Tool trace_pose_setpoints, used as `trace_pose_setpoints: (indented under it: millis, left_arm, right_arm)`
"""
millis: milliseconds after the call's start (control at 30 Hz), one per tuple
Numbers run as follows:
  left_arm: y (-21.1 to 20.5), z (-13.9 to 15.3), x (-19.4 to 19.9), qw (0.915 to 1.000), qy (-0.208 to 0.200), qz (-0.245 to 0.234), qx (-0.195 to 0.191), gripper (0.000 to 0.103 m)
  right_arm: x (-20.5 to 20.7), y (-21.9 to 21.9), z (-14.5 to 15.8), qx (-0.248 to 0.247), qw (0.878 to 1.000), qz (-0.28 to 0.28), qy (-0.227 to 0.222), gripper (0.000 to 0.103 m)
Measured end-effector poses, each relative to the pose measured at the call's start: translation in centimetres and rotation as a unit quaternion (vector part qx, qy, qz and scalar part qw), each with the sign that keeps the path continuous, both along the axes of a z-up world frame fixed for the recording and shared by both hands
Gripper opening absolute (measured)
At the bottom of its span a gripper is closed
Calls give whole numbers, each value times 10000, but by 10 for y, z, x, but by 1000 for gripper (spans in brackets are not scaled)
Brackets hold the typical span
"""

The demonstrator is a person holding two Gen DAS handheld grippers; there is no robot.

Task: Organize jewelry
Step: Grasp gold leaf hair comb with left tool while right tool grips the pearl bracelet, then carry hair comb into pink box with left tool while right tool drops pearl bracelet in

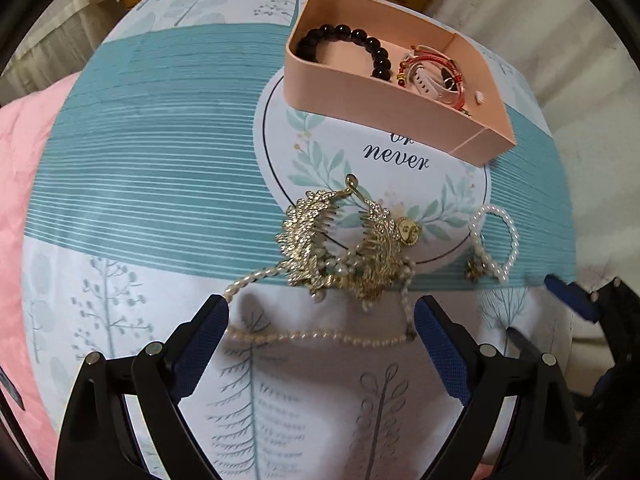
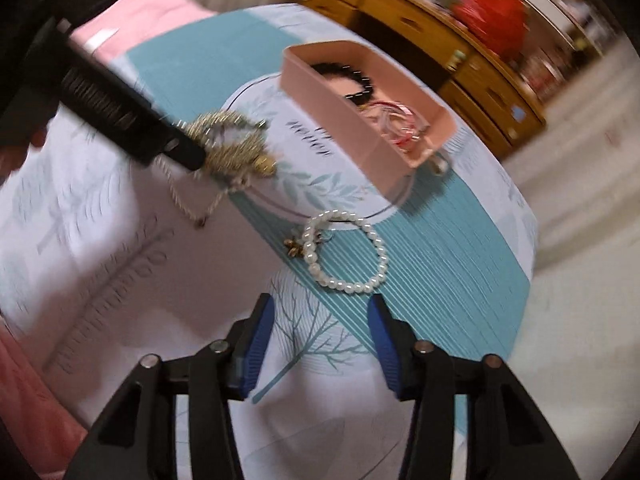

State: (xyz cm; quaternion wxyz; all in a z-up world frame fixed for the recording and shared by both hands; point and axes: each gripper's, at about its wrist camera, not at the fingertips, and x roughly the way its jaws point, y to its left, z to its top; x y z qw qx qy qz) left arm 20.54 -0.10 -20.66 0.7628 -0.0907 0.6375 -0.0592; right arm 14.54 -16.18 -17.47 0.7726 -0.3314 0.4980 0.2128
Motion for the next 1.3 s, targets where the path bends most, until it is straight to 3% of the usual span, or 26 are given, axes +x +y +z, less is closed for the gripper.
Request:
trace_pose_setpoints:
  millis: [367,600,700,767,1067,1300]
  left_arm:
    - [-21,-15,13,9981,-138,-12,597,95]
    - [-22,-19,28,9976,-54,186,663,95]
    - [-21,-17,35,9971,-49,232,716,92]
    - [-23,-13,34,9972,-162,237,697,75]
    - [-27,-11,39,9971,84,229,723,74]
    - [-28,5,31,9971,324,121,676,74]
  right_arm:
    - [12,0,-19,439,9983,387,-27,32]
    - [25,-9,-24,756,9968,210,150,8]
    - [30,-14,-23,931,9953,94,234,7]
    - [32,-17,-21,1027,9943,21,292,7]
    - [48,-37,10,2007,9748,-747,624,7]
    - [60,-45,46,2546,9590,-1147,490,7]
